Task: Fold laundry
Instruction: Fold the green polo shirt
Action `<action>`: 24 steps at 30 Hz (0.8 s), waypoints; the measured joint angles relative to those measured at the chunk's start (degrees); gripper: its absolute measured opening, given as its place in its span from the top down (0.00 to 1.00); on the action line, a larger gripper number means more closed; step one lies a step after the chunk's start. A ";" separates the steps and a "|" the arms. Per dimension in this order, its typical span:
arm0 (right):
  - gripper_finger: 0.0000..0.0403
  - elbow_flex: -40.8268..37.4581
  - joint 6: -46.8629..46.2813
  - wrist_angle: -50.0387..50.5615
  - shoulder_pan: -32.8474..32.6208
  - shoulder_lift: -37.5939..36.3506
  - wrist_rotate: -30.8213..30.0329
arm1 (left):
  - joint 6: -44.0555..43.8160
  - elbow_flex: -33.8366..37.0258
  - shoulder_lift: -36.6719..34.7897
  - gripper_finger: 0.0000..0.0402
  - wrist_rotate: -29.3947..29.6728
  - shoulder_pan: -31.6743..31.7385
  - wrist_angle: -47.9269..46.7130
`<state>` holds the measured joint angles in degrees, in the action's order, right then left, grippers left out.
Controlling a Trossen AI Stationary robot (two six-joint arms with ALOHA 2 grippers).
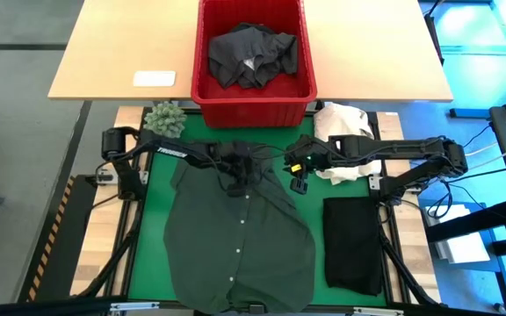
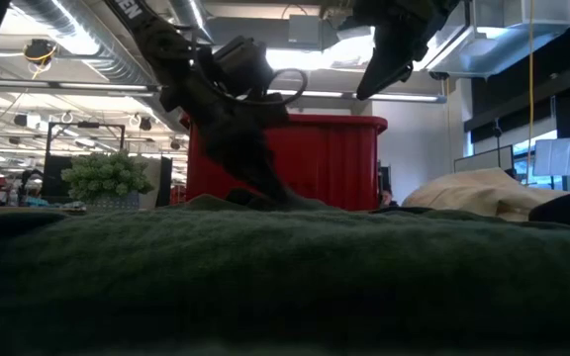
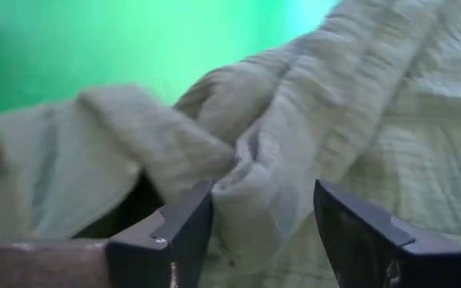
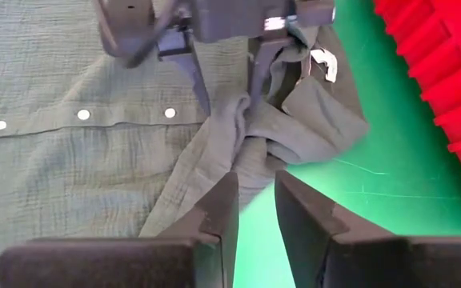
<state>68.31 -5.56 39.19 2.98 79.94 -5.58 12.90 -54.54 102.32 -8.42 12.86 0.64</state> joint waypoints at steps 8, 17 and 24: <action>0.79 0.00 0.07 -0.03 0.00 0.02 -0.03 | 7.23 0.00 0.00 0.83 1.75 -3.15 0.39; 0.79 -0.04 0.58 1.64 -3.88 -4.20 -7.85 | 8.83 -0.02 -0.11 0.99 3.79 -3.47 0.51; 0.79 -5.92 -4.73 2.22 -8.23 -9.62 -7.91 | 10.26 -0.07 -1.62 0.99 5.96 -2.81 3.58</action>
<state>62.39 -10.29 41.41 -5.25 70.32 -13.49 23.16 -54.61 100.70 -2.46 10.05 4.22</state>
